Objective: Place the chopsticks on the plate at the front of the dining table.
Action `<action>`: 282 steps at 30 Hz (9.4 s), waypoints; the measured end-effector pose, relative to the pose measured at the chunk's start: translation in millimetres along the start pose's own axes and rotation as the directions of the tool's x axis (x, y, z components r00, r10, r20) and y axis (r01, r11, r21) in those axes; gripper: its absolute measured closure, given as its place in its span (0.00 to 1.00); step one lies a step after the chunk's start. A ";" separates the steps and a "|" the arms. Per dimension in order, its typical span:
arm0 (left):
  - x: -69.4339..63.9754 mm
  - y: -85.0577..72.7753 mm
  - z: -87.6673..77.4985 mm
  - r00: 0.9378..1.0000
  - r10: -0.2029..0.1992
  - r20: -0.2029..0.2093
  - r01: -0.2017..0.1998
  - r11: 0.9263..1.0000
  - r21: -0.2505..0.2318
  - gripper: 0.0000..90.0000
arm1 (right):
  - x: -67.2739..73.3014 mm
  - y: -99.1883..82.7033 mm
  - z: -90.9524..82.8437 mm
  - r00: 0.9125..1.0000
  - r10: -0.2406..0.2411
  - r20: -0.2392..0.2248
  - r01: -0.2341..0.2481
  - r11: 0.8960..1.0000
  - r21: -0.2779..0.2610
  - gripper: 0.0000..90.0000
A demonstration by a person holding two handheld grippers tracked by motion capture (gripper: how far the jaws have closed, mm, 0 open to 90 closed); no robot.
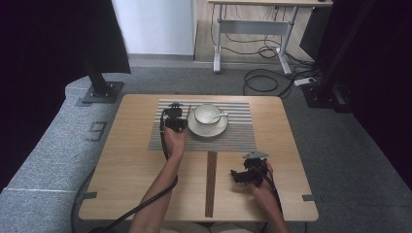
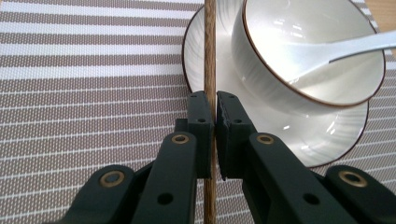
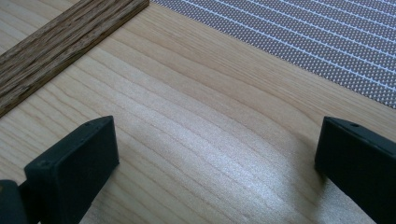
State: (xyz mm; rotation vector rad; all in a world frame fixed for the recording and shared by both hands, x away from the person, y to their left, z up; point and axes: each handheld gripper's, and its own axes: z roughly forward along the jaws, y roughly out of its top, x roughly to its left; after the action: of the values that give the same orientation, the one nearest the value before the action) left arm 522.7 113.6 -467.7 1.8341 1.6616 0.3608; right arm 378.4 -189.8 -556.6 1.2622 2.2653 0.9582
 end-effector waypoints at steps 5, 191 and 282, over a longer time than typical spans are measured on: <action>-5.0 7.2 4.1 1.000 -0.001 0.004 0.001 1.000 0.004 0.94 | 0.1 0.0 0.0 1.000 0.000 0.000 0.000 1.000 0.000 0.00; -53.3 -50.6 -66.3 0.921 0.309 0.238 -0.283 0.949 -0.136 0.47 | 1.3 0.1 0.4 1.000 -0.012 -0.014 0.012 1.000 -0.002 0.00; -61.5 -151.4 -45.8 0.872 0.409 0.268 -0.423 0.906 -0.008 0.47 | 1.1 0.2 0.4 1.000 -0.015 -0.015 0.015 1.000 -0.003 0.00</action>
State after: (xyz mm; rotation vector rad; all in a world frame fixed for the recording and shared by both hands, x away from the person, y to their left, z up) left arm 365.6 67.4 -512.5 2.1722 1.0971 0.2380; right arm 378.2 -188.6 -556.8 1.2393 2.2810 0.9688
